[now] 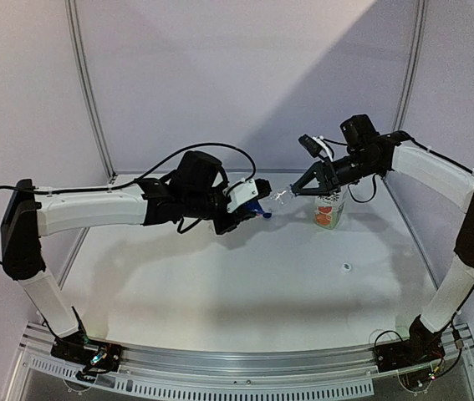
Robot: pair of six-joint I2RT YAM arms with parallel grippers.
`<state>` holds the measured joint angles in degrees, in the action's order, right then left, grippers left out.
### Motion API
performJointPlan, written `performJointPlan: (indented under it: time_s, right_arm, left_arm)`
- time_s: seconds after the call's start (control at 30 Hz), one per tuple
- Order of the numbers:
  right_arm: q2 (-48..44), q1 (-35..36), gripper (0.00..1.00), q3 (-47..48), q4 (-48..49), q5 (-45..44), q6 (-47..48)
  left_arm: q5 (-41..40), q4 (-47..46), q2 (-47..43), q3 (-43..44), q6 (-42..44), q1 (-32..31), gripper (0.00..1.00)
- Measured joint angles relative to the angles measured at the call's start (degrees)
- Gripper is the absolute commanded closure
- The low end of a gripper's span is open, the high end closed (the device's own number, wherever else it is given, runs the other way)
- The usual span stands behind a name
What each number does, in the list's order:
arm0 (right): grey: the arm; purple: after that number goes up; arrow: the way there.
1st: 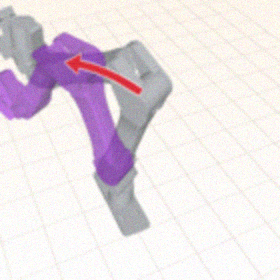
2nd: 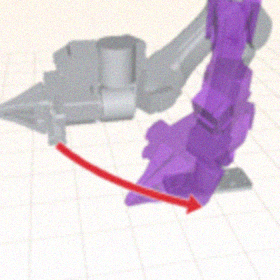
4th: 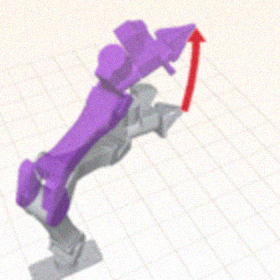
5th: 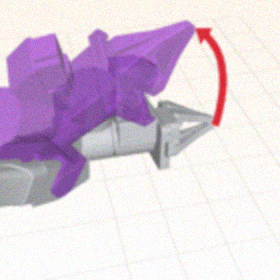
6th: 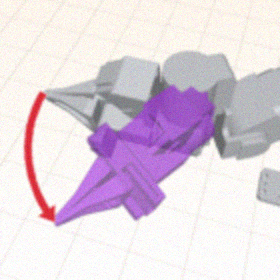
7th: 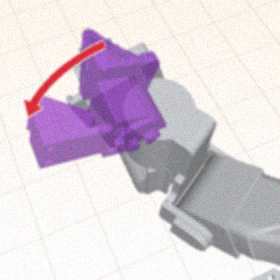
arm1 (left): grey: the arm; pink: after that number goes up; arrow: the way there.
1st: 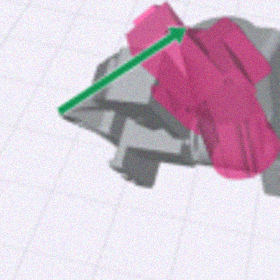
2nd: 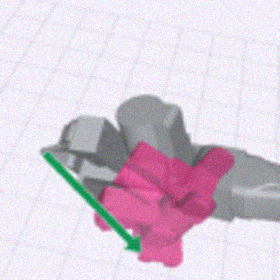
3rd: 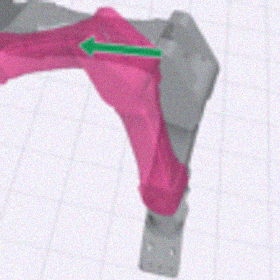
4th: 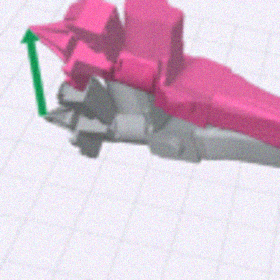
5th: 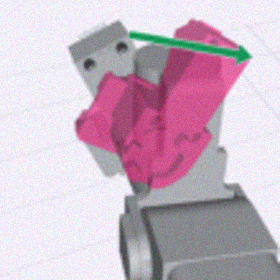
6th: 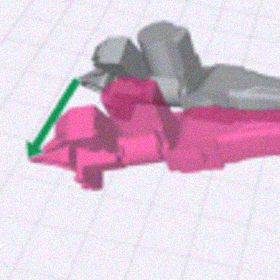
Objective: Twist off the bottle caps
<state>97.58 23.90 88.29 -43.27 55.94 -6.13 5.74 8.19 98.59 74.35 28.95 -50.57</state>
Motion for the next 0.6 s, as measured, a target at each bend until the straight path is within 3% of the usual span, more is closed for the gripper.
performJointPlan:
  time_s: [0.1, 0.17, 0.6]
  right_arm:
    - [0.0, -0.17, 0.84, 0.0, 0.15, 0.22, -0.2]
    - [0.0, -0.17, 0.89, 0.04, -0.26, -0.33, 0.31]
    - [-0.02, -0.02, 0.95, 11.67, -13.73, -18.25, 20.04]
  left_arm:
    - [0.2, 0.09, 0.13, 0.17, 0.46, 0.02, 0.35]
    - [-0.11, 0.11, 0.17, 0.2, 0.07, 0.02, 0.26]
    - [0.15, 0.5, -1.49, -2.56, 2.19, 1.22, 0.01]
